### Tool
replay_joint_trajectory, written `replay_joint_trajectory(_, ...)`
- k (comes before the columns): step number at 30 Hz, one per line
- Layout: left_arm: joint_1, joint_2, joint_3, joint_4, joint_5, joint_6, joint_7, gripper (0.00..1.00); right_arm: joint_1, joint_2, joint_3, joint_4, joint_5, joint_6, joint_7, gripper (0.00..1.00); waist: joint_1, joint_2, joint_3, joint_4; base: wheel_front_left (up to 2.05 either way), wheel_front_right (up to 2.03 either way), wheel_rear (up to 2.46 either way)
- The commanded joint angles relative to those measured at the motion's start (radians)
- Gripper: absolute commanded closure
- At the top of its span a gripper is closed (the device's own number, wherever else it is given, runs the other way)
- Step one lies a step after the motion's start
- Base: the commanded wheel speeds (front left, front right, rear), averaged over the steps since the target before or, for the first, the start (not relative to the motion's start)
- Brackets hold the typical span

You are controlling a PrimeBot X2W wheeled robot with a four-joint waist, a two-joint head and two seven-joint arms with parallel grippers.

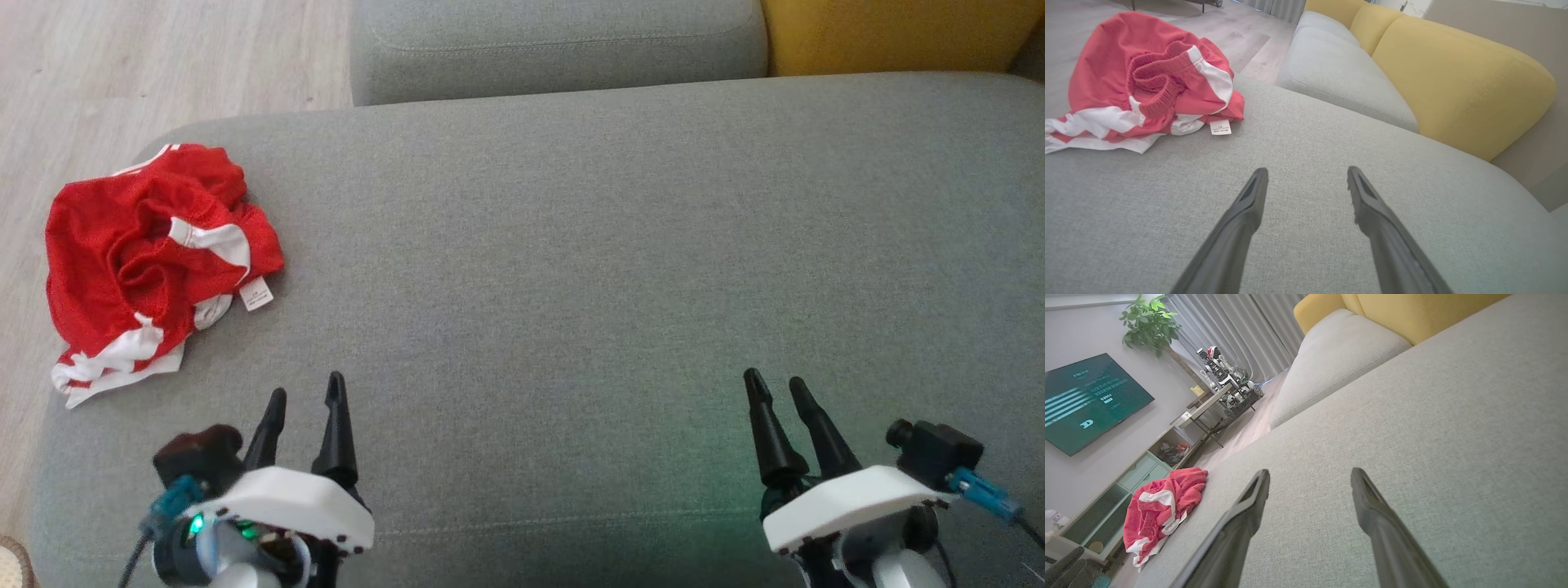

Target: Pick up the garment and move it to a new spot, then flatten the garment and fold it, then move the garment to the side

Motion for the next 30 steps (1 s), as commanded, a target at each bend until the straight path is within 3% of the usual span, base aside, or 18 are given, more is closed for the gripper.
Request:
replay_joint_trajectory(1, -0.052, 0.025, 0.004, -0.048, 0.042, 0.015, -0.018, 0.00, -0.048, -0.009, 0.026, -0.044, -0.040, 0.000, -0.018, 0.00, 0.0000, 0.0000, -0.001, 0.000, 0.00, 0.00, 0.00)
replay_joint_trajectory(22, -0.037, 0.041, -0.034, -0.082, 0.266, 0.092, -0.076, 0.00, -0.053, -0.012, 0.064, -0.056, -0.258, 0.000, -0.077, 0.00, 0.0000, 0.0000, -0.002, 0.008, 0.00, 0.00, 0.00)
replay_joint_trajectory(26, -0.026, 0.035, -0.024, -0.083, 0.304, 0.089, -0.088, 0.00, -0.054, -0.012, 0.055, -0.056, -0.291, 0.000, -0.088, 0.00, 0.0000, 0.0000, -0.001, 0.008, 0.00, 0.00, 0.00)
replay_joint_trajectory(30, -0.015, 0.030, -0.020, -0.074, 0.341, 0.059, -0.100, 0.00, -0.055, -0.013, 0.051, -0.050, -0.320, 0.000, -0.100, 0.00, 0.0000, 0.0000, -0.001, 0.007, 0.00, 0.00, 0.00)
